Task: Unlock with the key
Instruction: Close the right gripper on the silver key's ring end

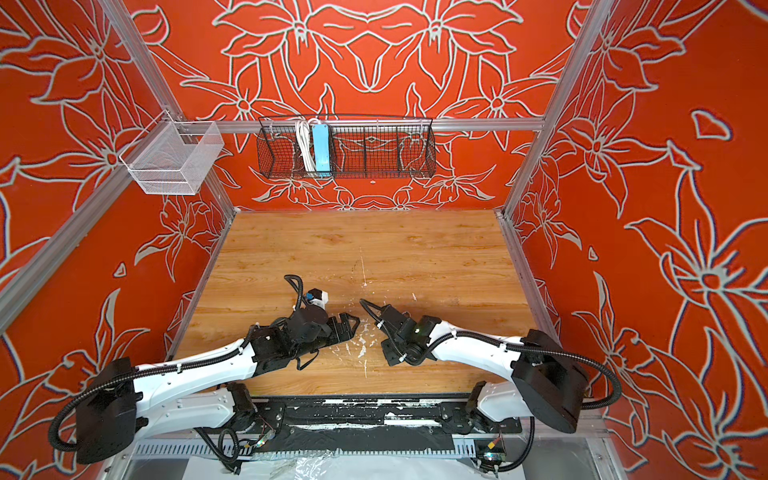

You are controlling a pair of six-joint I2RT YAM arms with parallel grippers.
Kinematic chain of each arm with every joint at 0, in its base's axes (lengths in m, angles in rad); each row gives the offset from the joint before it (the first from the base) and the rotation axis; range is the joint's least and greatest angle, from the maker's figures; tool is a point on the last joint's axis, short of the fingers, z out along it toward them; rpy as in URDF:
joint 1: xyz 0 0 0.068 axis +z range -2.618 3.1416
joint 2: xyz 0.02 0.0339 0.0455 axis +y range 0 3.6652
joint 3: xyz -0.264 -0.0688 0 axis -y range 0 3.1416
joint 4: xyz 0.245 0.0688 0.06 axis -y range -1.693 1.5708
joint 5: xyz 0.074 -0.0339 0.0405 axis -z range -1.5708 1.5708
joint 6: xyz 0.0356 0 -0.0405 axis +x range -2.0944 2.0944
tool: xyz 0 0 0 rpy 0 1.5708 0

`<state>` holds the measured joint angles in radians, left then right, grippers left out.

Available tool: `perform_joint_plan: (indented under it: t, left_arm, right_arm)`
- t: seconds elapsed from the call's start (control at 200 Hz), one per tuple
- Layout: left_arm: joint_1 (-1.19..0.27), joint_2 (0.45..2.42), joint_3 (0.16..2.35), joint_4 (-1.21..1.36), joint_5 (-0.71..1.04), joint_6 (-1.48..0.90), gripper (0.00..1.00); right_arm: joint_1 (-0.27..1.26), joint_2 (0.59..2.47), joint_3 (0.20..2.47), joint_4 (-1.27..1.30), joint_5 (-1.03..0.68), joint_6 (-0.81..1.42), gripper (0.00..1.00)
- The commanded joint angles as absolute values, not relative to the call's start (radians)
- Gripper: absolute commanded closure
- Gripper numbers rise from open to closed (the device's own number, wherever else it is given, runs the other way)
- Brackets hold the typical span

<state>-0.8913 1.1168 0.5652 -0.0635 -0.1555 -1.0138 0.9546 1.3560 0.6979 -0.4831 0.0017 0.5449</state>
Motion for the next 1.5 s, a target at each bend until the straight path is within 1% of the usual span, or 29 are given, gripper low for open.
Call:
perform_joint_plan:
  t: [0.0, 0.47, 0.801, 0.976, 1.331, 1.491]
  left_arm:
    - [-0.899, 1.110, 0.583, -0.088, -0.181, -1.025, 0.03]
    - [-0.899, 1.097, 0.585, -0.100, -0.192, -1.030, 0.03]
    - [-0.899, 1.091, 0.578, -0.094, -0.194, -1.036, 0.03]
    - [-0.899, 1.085, 0.583, -0.096, -0.195, -1.039, 0.03]
    - [-0.899, 1.065, 0.586, -0.083, -0.187, -1.049, 0.03]
    - [-0.897, 1.022, 0.590, -0.092, -0.188, -1.054, 0.03]
  right_arm:
    - [0.967, 1.379, 0.706, -0.485, 0.040, 0.549, 0.68]
    - [0.973, 1.407, 0.714, -0.477, 0.061, 0.534, 0.81]
    - [0.973, 1.425, 0.709, -0.451, 0.069, 0.519, 0.85]
    - [0.973, 1.443, 0.724, -0.464, 0.066, 0.508, 0.90]
    - [0.973, 1.407, 0.742, -0.490, 0.081, 0.443, 1.00]
    - [0.974, 1.377, 0.767, -0.510, 0.072, 0.404, 1.00]
